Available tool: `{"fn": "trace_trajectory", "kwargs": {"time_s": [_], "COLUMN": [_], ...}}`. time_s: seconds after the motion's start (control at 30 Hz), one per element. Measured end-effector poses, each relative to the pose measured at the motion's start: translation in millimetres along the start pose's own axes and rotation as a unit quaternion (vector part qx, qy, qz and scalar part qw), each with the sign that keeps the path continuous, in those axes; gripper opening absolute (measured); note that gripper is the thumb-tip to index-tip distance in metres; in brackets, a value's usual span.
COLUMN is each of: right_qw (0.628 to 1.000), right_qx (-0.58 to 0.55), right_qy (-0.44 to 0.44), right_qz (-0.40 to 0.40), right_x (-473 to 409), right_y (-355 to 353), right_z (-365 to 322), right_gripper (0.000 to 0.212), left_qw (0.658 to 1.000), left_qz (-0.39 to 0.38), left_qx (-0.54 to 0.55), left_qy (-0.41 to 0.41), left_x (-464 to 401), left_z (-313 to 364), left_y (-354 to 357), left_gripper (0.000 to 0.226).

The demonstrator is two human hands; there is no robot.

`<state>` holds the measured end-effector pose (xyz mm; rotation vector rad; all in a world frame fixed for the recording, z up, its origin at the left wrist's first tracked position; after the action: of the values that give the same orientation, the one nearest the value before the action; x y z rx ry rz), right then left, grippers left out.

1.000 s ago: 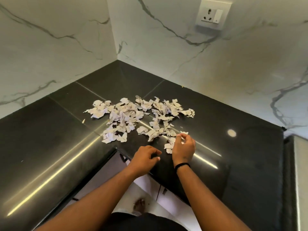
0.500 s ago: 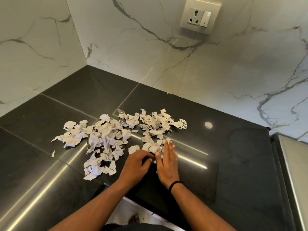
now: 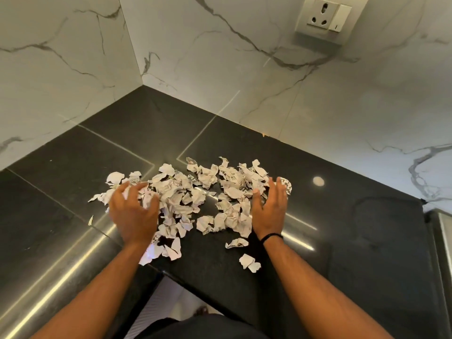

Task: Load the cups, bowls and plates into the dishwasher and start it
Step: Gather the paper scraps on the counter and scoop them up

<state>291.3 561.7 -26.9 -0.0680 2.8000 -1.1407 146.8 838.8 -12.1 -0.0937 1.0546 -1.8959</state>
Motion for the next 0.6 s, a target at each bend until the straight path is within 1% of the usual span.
{"fn": "trace_trajectory", "kwargs": {"time_s": [0.03, 0.1, 0.17, 0.23, 0.3, 0.37, 0.4, 0.47, 0.5, 0.53, 0.6], "right_qw": [0.999, 0.993, 0.984, 0.973, 0.964, 0.961, 0.964, 0.98, 0.987, 0.993, 0.995], "right_qx": [0.035, 0.088, 0.118, 0.154, 0.184, 0.175, 0.146, 0.044, 0.013, 0.017, 0.045], "right_qy": [0.014, 0.045, 0.059, 0.048, 0.013, -0.032, -0.048, -0.061, -0.067, -0.077, -0.089], "right_qz": [-0.015, -0.066, -0.121, -0.165, -0.192, -0.211, -0.215, -0.186, -0.143, -0.088, -0.004], "right_x": [-14.0, -35.6, -45.3, -45.5, -39.2, -30.8, -26.6, -22.2, -21.5, -23.5, -32.3], "right_y": [-1.1, -0.3, 5.4, 15.2, 25.1, 34.4, 38.0, 39.6, 37.4, 34.3, 27.0], "right_z": [5.1, 13.7, 17.3, 14.6, 9.0, 1.1, -3.1, -11.1, -14.8, -17.7, -22.0], "right_gripper": [0.065, 0.071, 0.073, 0.07, 0.066, 0.062, 0.059, 0.053, 0.05, 0.049, 0.052], "left_qw": [0.999, 0.992, 0.983, 0.976, 0.971, 0.965, 0.96, 0.953, 0.953, 0.957, 0.975], "left_qz": [-0.002, -0.042, -0.099, -0.159, -0.211, -0.256, -0.275, -0.291, -0.284, -0.264, -0.186], "left_qx": [-0.002, -0.007, -0.024, -0.029, -0.017, 0.009, 0.027, 0.08, 0.105, 0.117, 0.094], "left_qy": [-0.041, -0.117, -0.154, -0.149, -0.111, -0.061, -0.037, -0.001, 0.015, 0.032, 0.076], "left_x": [-10.5, -27.6, -37.7, -40.3, -36.0, -27.4, -23.3, -17.0, -14.2, -14.1, -18.5], "left_z": [-10.0, -26.2, -36.8, -37.5, -27.5, -11.7, -3.1, 12.6, 19.4, 24.3, 30.6], "left_y": [0.0, 3.9, 10.8, 20.1, 31.0, 41.4, 44.9, 50.6, 51.2, 52.3, 49.6], "left_gripper": [0.042, 0.054, 0.064, 0.071, 0.071, 0.068, 0.064, 0.054, 0.048, 0.042, 0.029]}}
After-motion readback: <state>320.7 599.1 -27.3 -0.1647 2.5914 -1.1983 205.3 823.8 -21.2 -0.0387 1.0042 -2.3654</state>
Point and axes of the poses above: each hand's wrist, its own x-axis away from the middle knuckle, its own y-axis out of the palm, z = x × y, the point moved 2 cm from there along -x, towards the middle knuckle, and after that the axes turned 5 degrees about -z, right-handed, at the moved point
